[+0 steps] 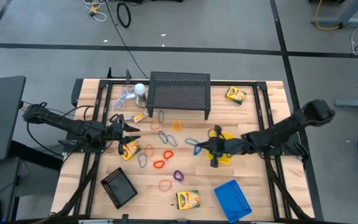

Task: Pick & Place Office Desk Supplies
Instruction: Put the blue spring keychain into the yellow basket

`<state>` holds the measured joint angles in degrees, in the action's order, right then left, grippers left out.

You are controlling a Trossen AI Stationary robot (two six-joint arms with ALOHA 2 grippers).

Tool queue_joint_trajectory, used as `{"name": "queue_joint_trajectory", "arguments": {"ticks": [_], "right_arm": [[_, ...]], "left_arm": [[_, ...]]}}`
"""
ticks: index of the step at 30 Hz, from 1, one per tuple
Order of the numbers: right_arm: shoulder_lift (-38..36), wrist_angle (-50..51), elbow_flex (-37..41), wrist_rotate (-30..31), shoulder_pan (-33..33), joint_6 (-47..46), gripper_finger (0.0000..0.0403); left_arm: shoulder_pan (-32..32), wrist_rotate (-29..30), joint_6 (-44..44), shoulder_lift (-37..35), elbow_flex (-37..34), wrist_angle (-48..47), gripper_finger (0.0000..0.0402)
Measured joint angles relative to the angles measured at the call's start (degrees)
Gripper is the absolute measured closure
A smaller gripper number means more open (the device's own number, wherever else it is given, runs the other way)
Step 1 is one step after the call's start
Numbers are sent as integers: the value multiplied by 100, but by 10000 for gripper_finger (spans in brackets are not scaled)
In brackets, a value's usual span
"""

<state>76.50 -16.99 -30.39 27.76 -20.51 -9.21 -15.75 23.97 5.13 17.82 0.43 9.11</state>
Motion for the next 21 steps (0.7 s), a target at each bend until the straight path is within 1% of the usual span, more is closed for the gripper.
{"name": "queue_joint_trajectory", "arguments": {"ticks": [4,8,12,14,18,21], "right_arm": [[-408,1335,0,388,-266,-783,398],[-744,2562,-122,402,-322,-1488,398],[-880,3797,-372,301,-306,-1998,398],[-871,4195,-444,97,-235,-2127,398],[-869,4428,-448,-360,-44,-2296,398],[-869,4485,-448,-444,35,-2311,398]], "left_arm": [[2,1,-2,51,0,61,253],[2,2,-4,89,0,139,253],[2,1,-11,124,0,172,253],[4,1,-15,139,0,188,253],[2,2,-15,191,0,232,253],[3,2,-17,204,0,233,253]]}}
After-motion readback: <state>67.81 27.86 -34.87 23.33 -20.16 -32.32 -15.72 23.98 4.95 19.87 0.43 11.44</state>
